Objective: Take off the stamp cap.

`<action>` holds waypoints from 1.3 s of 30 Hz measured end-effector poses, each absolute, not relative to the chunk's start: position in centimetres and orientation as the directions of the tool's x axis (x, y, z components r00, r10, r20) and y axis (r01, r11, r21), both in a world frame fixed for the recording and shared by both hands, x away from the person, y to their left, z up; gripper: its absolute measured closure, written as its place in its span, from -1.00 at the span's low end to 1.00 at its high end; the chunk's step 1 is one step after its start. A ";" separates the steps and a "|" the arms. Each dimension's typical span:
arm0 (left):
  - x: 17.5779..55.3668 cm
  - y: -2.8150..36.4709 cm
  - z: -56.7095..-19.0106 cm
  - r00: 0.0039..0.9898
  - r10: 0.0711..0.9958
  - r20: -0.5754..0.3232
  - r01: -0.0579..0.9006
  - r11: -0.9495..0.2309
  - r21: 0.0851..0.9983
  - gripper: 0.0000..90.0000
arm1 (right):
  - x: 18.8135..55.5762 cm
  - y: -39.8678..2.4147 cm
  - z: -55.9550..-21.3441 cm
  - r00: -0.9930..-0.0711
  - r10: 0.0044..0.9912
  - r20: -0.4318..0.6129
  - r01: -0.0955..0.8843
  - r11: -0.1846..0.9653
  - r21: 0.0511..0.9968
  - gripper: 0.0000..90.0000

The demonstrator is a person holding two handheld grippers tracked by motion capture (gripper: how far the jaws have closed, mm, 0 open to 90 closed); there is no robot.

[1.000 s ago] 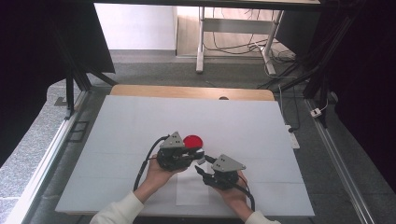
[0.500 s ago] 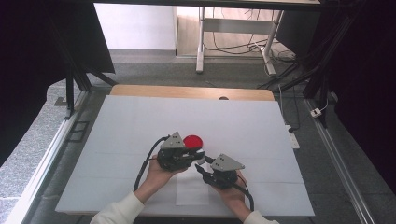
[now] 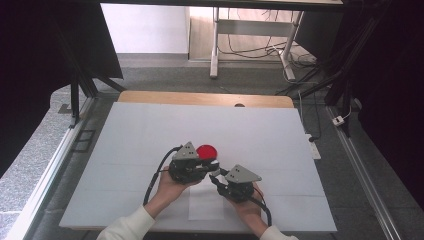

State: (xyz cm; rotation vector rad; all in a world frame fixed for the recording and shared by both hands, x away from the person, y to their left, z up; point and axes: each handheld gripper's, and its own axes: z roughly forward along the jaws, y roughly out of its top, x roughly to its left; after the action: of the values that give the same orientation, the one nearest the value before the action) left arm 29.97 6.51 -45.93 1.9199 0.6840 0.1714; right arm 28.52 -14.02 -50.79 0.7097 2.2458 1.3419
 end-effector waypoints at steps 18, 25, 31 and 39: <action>29.9 6.5 -45.9 0.824 0.537 -0.180 0.379 -0.288 0.879 0.66 | 28.5 -14.1 -50.7 -0.765 0.633 -0.121 0.194 0.406 0.893 0.43; 30.0 6.6 -46.1 0.821 0.539 -0.187 0.386 -0.284 0.878 0.66 | 28.5 -14.0 -50.8 -0.762 0.635 -0.129 0.194 0.413 0.890 0.43; 30.0 6.6 -46.1 0.821 0.538 -0.189 0.390 -0.287 0.875 0.67 | 28.5 -14.0 -50.9 -0.761 0.634 -0.139 0.190 0.422 0.886 0.44; 30.1 6.7 -46.2 0.816 0.543 -0.199 0.397 -0.276 0.875 0.67 | 28.4 -14.0 -50.9 -0.756 0.641 -0.131 0.196 0.414 0.889 0.44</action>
State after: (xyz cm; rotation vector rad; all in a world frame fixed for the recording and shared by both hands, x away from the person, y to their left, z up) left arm 30.06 6.69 -46.18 1.9048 0.7070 0.1663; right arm 28.35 -14.01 -50.95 0.7112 2.2172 1.3053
